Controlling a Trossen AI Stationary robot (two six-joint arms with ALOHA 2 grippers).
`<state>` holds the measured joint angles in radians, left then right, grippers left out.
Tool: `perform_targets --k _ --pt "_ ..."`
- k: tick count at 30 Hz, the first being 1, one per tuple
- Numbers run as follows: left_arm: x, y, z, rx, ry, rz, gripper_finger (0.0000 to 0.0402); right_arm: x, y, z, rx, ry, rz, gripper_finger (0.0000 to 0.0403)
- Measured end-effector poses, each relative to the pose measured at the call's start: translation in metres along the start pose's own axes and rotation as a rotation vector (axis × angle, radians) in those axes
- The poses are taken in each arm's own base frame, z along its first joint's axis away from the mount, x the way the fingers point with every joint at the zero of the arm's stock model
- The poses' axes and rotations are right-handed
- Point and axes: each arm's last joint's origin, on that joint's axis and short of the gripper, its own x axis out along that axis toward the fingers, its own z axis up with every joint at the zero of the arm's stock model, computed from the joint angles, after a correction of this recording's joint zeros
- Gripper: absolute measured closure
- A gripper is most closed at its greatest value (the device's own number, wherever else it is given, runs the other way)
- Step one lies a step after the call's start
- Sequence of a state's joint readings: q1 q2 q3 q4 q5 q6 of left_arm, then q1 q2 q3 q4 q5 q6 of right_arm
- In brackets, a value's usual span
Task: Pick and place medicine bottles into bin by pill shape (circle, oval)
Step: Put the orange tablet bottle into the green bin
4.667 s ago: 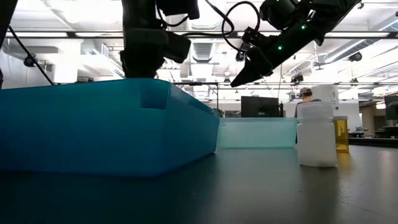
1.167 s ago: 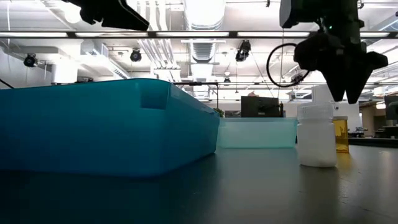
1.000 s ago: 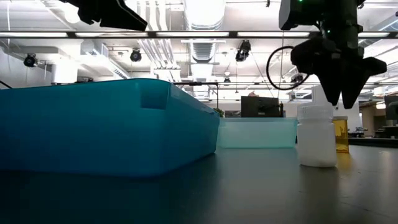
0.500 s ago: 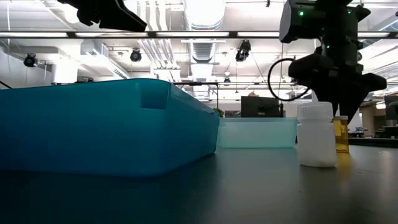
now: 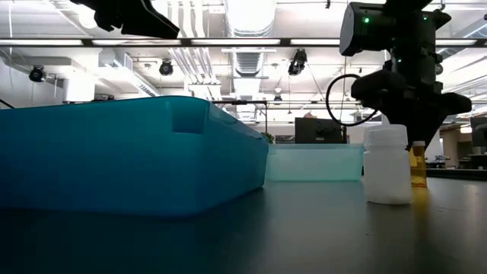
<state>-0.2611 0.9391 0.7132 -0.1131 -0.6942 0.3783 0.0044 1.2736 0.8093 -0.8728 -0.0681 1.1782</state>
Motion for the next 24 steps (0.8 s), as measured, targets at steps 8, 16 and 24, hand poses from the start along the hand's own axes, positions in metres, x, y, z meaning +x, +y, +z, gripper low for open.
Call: perform_targets --k 8,16,24 --pt "0.000 0.000 0.000 -0.007 -0.001 0.001 0.0182 -0.010 0.006 0.002 -0.026 -0.001 0.022 0.0295" --pt "0.000 0.000 0.000 -0.006 -0.001 0.001 0.0182 -0.062 0.022 0.009 -0.049 -0.008 0.032 0.0296" --pt "-0.001 0.001 0.000 -0.007 -0.005 0.002 0.0182 -0.127 0.033 0.030 -0.102 -0.169 0.123 0.0295"
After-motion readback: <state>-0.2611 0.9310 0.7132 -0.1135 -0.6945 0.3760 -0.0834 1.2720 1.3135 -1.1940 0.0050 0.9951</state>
